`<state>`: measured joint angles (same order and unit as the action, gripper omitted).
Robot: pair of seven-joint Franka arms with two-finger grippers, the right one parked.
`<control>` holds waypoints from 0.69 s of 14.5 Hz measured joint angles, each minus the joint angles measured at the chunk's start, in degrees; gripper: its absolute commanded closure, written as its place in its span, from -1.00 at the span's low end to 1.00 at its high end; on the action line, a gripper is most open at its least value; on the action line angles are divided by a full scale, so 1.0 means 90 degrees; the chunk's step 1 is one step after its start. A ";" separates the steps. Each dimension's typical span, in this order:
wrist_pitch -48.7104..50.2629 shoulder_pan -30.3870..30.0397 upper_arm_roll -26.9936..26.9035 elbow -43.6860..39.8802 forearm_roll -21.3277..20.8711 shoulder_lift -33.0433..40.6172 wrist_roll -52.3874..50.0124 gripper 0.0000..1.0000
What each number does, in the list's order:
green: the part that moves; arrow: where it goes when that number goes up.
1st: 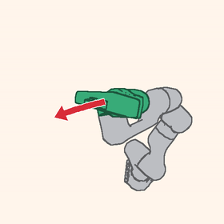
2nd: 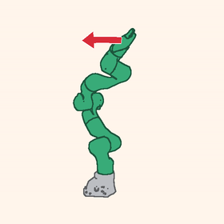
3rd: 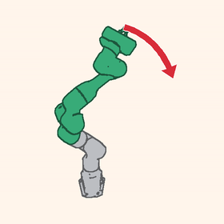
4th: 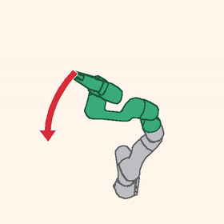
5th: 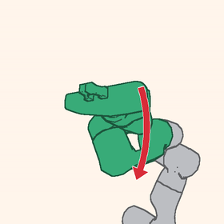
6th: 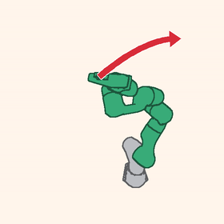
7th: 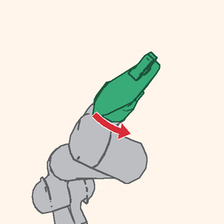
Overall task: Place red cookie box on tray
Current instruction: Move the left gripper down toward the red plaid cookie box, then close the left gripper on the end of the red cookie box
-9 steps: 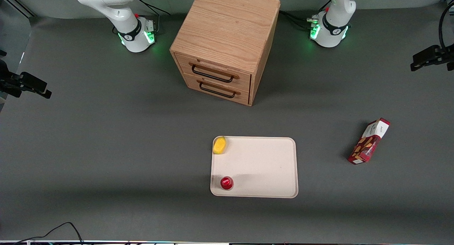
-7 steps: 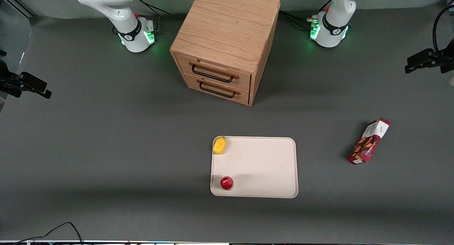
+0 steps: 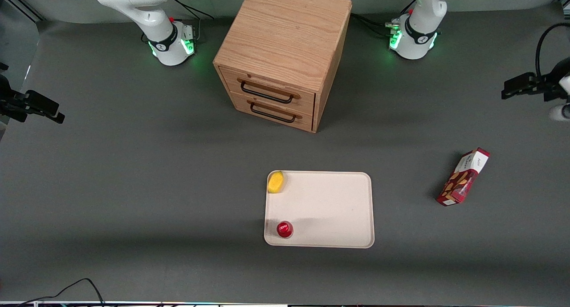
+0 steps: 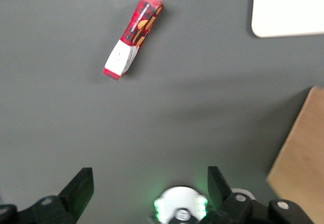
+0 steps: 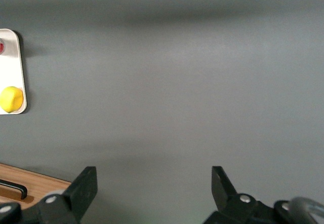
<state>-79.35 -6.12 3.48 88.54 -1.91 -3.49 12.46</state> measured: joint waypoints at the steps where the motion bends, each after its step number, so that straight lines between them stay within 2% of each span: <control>1: -0.0426 -0.0005 -0.0142 0.0301 -0.0042 -0.0140 0.0639 -1.00; 3: -0.1645 -0.0042 -0.0438 0.1083 -0.0046 -0.0499 0.1655 -1.00; 5: -0.2857 -0.0067 -0.0546 0.1762 -0.0043 -0.0961 0.2093 -1.00; 7: -0.3792 -0.0060 -0.0526 0.2055 -0.0019 -0.1498 0.2396 -1.00; 8: -0.4198 -0.0056 -0.0517 0.2110 0.0022 -0.1754 0.2531 -0.93; 9: -0.4607 -0.0054 -0.0514 0.2156 0.0066 -0.1996 0.2636 -0.09; 10: -0.5023 -0.0055 -0.0514 0.2227 0.0094 -0.2200 0.2691 0.99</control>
<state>-124.56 -6.61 -1.15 108.58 -1.07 -23.29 36.68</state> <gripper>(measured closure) 0.035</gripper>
